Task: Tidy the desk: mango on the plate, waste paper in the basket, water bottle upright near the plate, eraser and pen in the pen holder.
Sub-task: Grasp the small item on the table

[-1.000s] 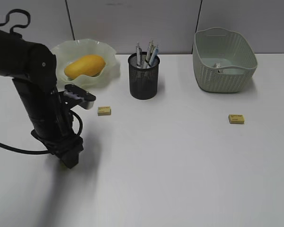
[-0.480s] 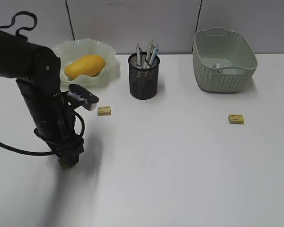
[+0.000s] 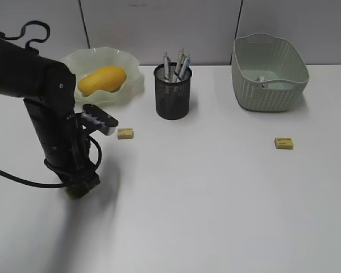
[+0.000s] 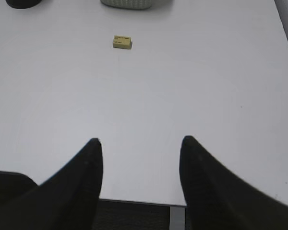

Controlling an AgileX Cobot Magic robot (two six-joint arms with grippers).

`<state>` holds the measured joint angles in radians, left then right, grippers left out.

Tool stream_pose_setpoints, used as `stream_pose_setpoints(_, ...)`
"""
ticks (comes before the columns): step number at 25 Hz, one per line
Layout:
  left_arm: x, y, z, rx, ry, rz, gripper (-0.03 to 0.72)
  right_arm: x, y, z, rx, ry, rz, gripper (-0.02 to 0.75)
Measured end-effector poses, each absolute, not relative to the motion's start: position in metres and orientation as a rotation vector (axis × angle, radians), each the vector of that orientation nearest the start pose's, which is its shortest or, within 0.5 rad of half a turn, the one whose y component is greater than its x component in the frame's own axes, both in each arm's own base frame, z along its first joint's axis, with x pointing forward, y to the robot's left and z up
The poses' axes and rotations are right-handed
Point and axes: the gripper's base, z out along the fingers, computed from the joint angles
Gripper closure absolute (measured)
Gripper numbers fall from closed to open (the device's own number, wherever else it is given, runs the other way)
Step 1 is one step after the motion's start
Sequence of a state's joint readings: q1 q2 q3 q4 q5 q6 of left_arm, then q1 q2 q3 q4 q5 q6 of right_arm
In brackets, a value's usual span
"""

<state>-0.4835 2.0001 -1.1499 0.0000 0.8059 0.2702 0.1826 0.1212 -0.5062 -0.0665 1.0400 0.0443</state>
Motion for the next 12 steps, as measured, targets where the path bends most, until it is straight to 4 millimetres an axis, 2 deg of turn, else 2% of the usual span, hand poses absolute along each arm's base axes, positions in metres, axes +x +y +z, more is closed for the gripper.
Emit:
stream_pose_setpoints(2, 0.3099, -0.1617, 0.1155, 1.151, 2.919, -0.001, 0.482, 0.0150, -0.0025, 0.2802, -0.150, 2.132, 0.052, 0.322)
stream_pose_setpoints(12, 0.3069, -0.1632, 0.1176, 1.130, 2.961, -0.035, 0.484, 0.0150, -0.0025, 0.2802, -0.150, 2.132, 0.052, 0.323)
